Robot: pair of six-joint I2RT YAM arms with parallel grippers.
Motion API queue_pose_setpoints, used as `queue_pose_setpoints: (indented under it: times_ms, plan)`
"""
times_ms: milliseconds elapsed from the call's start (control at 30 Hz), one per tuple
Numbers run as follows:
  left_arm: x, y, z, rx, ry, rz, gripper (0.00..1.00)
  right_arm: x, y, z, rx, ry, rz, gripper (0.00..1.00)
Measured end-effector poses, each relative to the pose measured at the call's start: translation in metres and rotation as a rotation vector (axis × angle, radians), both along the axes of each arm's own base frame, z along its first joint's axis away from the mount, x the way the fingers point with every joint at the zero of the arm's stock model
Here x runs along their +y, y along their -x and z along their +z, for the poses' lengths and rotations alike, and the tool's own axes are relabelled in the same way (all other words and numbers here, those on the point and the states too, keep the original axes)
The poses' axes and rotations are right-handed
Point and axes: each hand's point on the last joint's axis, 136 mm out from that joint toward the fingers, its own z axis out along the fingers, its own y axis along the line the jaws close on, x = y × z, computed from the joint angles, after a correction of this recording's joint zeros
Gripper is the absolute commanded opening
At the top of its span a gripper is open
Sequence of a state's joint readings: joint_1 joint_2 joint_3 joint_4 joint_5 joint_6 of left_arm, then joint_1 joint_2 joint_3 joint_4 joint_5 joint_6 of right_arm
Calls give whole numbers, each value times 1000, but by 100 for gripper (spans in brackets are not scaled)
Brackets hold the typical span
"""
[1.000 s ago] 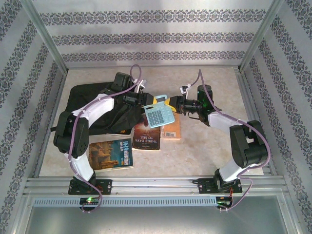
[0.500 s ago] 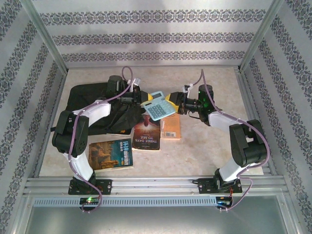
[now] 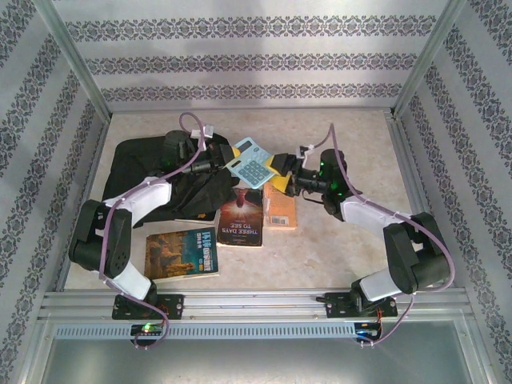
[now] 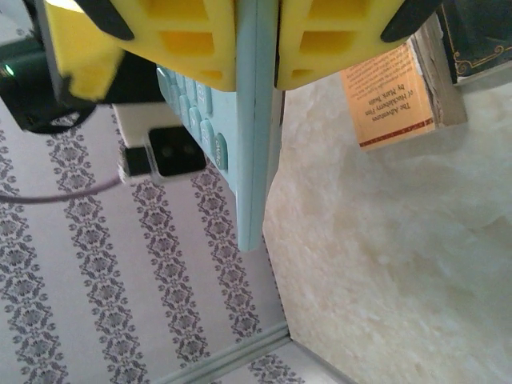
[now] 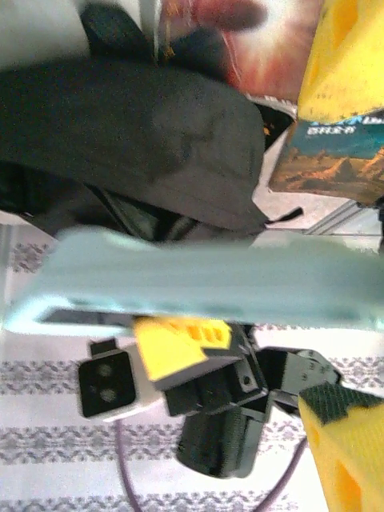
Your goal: Pack the student bag
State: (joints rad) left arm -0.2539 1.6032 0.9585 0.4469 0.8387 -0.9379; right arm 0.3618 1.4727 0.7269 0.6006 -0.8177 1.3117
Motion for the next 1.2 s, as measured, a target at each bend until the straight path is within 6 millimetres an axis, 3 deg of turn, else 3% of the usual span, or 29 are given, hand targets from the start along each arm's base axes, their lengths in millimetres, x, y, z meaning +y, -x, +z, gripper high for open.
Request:
queue_pose_setpoints:
  times_ms: [167, 300, 433, 533, 667, 800, 1067, 1200]
  plan:
    - [2, -1, -6, 11, -12, 37, 11, 24, 0, 15, -26, -42, 33, 60]
    - [-2, 1, -1, -5, -10, 43, 11, 36, -5, 14, -29, -48, 36, 50]
    - [0, 2, 0, -14, -12, 67, 12, 36, -12, 11, -19, -50, 12, 38]
    - [2, 3, 1, -19, -10, 77, 18, 36, -15, 8, -18, -48, -3, 30]
    - [1, 8, 7, -35, -11, 72, 28, 35, -18, 11, -35, -52, -19, 27]
    - [-4, 16, 11, -50, -13, 37, 48, 33, -21, 14, -45, -53, -39, 25]
    - [-4, 21, 14, -43, -76, 14, 55, 25, -19, 22, -67, -61, -55, 22]
    - [6, 21, 39, -93, -185, 36, 57, 14, -23, 19, -60, -56, -82, 21]
